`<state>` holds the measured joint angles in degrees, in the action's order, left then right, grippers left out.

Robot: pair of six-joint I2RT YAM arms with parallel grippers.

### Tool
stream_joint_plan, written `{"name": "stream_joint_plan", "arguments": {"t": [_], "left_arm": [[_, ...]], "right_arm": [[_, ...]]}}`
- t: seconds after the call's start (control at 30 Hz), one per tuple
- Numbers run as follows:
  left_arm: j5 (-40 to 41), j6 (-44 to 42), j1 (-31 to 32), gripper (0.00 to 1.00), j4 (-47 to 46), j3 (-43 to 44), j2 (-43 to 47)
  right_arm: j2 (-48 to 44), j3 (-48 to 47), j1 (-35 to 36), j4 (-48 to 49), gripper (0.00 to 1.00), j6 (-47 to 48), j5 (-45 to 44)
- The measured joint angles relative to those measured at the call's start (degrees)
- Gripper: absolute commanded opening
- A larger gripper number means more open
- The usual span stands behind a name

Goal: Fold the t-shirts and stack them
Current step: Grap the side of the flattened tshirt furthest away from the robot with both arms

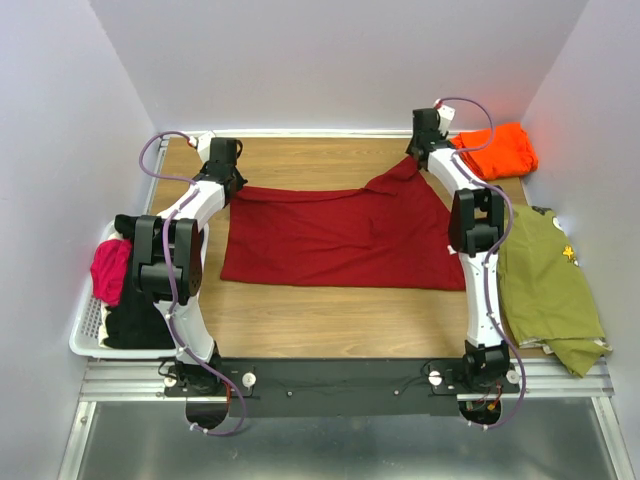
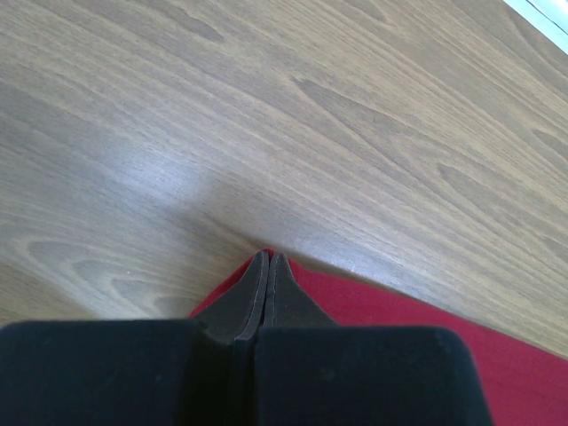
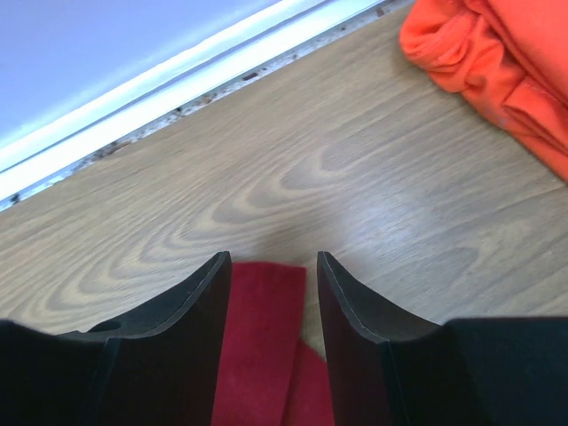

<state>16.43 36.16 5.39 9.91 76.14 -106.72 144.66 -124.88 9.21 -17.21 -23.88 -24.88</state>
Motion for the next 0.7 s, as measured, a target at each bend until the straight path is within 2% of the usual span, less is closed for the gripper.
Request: {"name": "stream_joint_plan", "arguments": {"t": [0.3, 0.47, 0.5, 0.6, 0.63, 0.7], "left_arm": [[0.00, -0.02, 0.00, 0.00, 0.00, -0.11, -0.02], [0.00, -0.02, 0.00, 0.00, 0.00, -0.20, -0.02], [0.00, -0.02, 0.00, 0.00, 0.00, -0.22, -0.02], [0.02, -0.02, 0.00, 0.00, -0.02, -0.37, -0.02], [0.00, -0.02, 0.00, 0.00, 0.00, -0.44, -0.02], [0.02, -0.02, -0.02, 0.00, 0.00, -0.55, -0.02]], "right_arm": [[0.13, 3.04, -1.09, 0.44, 0.51, -0.79, 1.11], [0.35, 4.13, -1.09, 0.92, 0.47, -1.68, 3.10], [0.35, 4.13, -1.09, 0.96, 0.43, -1.81, 3.63], [0.35, 4.13, -1.09, 1.14, 0.21, -2.23, 4.92], [0.37, 4.13, -1.09, 1.14, 0.08, -2.29, 5.40], [0.50, 4.09, -1.16, 1.20, 0.01, -2.62, 5.86]]}}
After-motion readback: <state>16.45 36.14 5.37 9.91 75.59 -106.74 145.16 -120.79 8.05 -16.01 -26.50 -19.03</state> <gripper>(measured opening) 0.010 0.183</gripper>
